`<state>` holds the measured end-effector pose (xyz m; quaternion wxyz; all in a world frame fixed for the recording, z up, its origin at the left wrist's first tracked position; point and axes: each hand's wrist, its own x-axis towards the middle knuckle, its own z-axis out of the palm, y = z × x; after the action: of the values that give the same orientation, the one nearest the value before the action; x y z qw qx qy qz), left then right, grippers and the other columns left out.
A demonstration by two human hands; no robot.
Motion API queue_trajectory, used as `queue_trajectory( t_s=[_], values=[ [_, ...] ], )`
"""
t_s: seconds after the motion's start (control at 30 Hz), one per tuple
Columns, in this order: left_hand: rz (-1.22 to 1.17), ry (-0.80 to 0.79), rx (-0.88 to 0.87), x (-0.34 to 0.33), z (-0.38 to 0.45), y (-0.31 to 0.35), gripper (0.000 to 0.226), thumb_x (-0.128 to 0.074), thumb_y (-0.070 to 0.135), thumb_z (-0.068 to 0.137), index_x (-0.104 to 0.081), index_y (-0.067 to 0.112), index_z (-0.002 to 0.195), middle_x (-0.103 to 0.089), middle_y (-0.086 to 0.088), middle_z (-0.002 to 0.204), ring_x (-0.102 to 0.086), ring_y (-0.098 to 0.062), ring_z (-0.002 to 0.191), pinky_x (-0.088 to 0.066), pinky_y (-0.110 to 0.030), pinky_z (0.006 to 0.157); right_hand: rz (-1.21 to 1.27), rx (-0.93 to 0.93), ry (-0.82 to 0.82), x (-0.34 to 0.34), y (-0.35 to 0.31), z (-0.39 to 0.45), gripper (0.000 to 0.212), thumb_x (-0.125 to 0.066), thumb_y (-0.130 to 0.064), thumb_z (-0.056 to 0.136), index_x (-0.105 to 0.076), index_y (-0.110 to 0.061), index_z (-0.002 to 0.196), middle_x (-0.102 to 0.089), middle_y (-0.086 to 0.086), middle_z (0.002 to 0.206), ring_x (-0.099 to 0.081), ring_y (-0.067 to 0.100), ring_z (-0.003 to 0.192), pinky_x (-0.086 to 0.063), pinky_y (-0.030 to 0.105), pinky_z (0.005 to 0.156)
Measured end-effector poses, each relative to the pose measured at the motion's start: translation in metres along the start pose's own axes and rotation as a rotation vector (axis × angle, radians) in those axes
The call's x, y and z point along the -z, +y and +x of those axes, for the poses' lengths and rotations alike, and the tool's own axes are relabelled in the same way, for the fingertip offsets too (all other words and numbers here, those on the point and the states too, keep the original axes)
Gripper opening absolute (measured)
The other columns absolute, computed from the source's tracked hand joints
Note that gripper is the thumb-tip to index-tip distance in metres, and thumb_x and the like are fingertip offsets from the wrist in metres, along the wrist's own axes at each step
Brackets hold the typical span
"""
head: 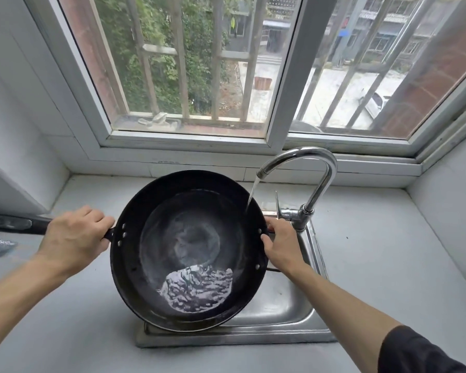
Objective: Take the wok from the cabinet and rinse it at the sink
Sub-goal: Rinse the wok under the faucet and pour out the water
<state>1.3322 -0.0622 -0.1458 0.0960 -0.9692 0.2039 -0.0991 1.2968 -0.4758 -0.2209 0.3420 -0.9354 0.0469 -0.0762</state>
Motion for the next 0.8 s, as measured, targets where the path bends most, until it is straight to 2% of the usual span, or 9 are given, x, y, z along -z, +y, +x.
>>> queue_trajectory(
  t_s=[0.13,0.2,0.27,0.33,0.43,0.53,0.63,0.7,0.8],
  values=[
    [-0.025,-0.015,-0.020,-0.003,0.000,0.011,0.015,-0.052,0.023,0.060,-0.058,0.010,0.064,-0.057,-0.006,0.061,-0.059,-0.034,0.063,-0.044,-0.038,0.046,-0.061,0.015,-0.041,0.013,0.006,-0.005,0.031,-0.059,-0.005,0.083,-0.068,-0.027,0.103,-0.058,-0.002,0.078,-0.050,0.019,0.084,-0.043,0.031,0.084],
    [-0.024,-0.014,-0.055,-0.004,0.001,0.016,0.021,-0.045,0.027,0.063,-0.057,0.011,0.063,-0.057,-0.005,0.061,-0.059,-0.033,0.062,-0.044,-0.037,0.046,-0.086,0.007,-0.067,0.020,0.010,-0.008,0.025,-0.058,-0.006,0.082,-0.066,-0.026,0.093,-0.057,-0.001,0.076,-0.050,0.016,0.082,-0.044,0.029,0.080],
    [-0.017,-0.002,-0.092,-0.005,0.002,0.021,0.028,-0.038,0.031,0.065,-0.057,0.011,0.062,-0.057,-0.005,0.061,-0.059,-0.033,0.061,-0.042,-0.035,0.045,-0.094,0.020,-0.055,0.027,0.013,-0.012,0.023,-0.058,-0.004,0.080,-0.063,-0.025,0.086,-0.055,-0.005,0.071,-0.051,0.009,0.078,-0.040,0.016,0.072],
    [-0.015,0.000,-0.117,-0.004,0.003,0.025,0.030,-0.035,0.032,0.066,-0.057,0.011,0.062,-0.057,-0.005,0.061,-0.058,-0.032,0.060,-0.041,-0.034,0.045,-0.117,0.018,-0.083,0.033,0.016,-0.016,0.026,-0.059,-0.004,0.081,-0.066,-0.026,0.094,-0.056,-0.007,0.073,-0.051,0.006,0.079,-0.039,0.011,0.072],
    [-0.012,0.010,-0.160,-0.002,0.003,0.029,0.027,-0.037,0.029,0.068,-0.055,0.011,0.060,-0.054,-0.006,0.058,-0.056,-0.032,0.057,-0.041,-0.036,0.043,-0.176,-0.032,-0.182,0.039,0.019,-0.022,0.030,-0.055,-0.010,0.086,-0.067,-0.027,0.108,-0.061,0.003,0.083,-0.056,0.018,0.084,-0.047,0.027,0.080],
    [0.007,0.036,-0.204,0.000,0.000,0.030,0.026,-0.037,0.026,0.069,-0.057,0.011,0.062,-0.052,-0.006,0.057,-0.055,-0.032,0.054,-0.042,-0.037,0.042,-0.168,-0.060,-0.224,0.044,0.019,-0.025,0.023,-0.054,-0.009,0.085,-0.069,-0.021,0.098,-0.065,0.006,0.080,-0.060,0.022,0.078,-0.052,0.035,0.077],
    [0.000,0.081,-0.223,-0.001,-0.004,0.029,0.033,-0.039,0.027,0.072,-0.064,0.012,0.088,-0.053,-0.004,0.056,-0.055,-0.031,0.054,-0.042,-0.036,0.042,-0.191,-0.075,-0.281,0.048,0.019,-0.028,0.015,-0.054,-0.011,0.086,-0.067,-0.016,0.091,-0.065,0.010,0.082,-0.060,0.026,0.080,-0.051,0.034,0.078],
    [-0.034,0.122,-0.257,-0.002,-0.009,0.029,0.041,-0.040,0.027,0.075,-0.058,0.017,0.110,-0.052,-0.002,0.056,-0.054,-0.030,0.053,-0.044,-0.036,0.041,-0.202,-0.096,-0.328,0.049,0.020,-0.030,0.012,-0.054,-0.012,0.087,-0.066,-0.014,0.091,-0.065,0.012,0.085,-0.060,0.028,0.082,-0.051,0.033,0.079],
    [-0.010,0.125,-0.352,-0.003,-0.016,0.032,0.042,-0.045,0.024,0.075,-0.056,0.020,0.116,-0.052,-0.004,0.057,-0.052,-0.029,0.050,-0.045,-0.035,0.038,-0.236,-0.093,-0.345,0.051,0.022,-0.034,0.010,-0.054,-0.012,0.086,-0.063,-0.012,0.088,-0.061,0.014,0.084,-0.057,0.030,0.081,-0.050,0.034,0.078]
  ],
)
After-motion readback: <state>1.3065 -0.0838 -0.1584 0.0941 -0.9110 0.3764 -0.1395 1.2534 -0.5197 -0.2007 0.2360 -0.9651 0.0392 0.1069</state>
